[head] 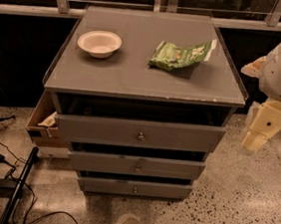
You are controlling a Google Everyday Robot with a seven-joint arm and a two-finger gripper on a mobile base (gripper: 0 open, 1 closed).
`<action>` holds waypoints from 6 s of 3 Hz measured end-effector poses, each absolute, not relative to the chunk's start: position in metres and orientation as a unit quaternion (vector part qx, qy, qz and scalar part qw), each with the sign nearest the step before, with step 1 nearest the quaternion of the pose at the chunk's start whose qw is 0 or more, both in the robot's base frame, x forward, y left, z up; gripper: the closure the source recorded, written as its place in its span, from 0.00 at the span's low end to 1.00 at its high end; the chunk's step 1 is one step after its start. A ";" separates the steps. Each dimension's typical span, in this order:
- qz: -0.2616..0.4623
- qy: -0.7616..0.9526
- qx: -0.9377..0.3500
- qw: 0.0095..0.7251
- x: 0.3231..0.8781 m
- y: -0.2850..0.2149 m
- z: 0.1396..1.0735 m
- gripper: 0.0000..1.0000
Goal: Open top drawer
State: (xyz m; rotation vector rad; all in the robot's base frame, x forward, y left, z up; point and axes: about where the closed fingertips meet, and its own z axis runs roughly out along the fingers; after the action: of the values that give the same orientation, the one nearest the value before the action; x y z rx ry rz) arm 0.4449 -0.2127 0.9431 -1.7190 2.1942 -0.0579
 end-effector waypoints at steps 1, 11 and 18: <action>-0.007 0.774 -0.609 0.174 0.450 -0.210 0.914 0.00; 0.035 0.754 -0.596 0.273 0.508 -0.221 0.716 0.00; 0.052 0.709 -0.659 0.245 0.608 -0.149 0.644 0.00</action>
Offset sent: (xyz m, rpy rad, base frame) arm 0.0198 0.0189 -0.1204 0.0693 0.1005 0.0734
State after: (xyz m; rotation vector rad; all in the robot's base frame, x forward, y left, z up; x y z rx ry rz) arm 0.6081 -0.1493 0.6440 -1.7992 1.9362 0.1432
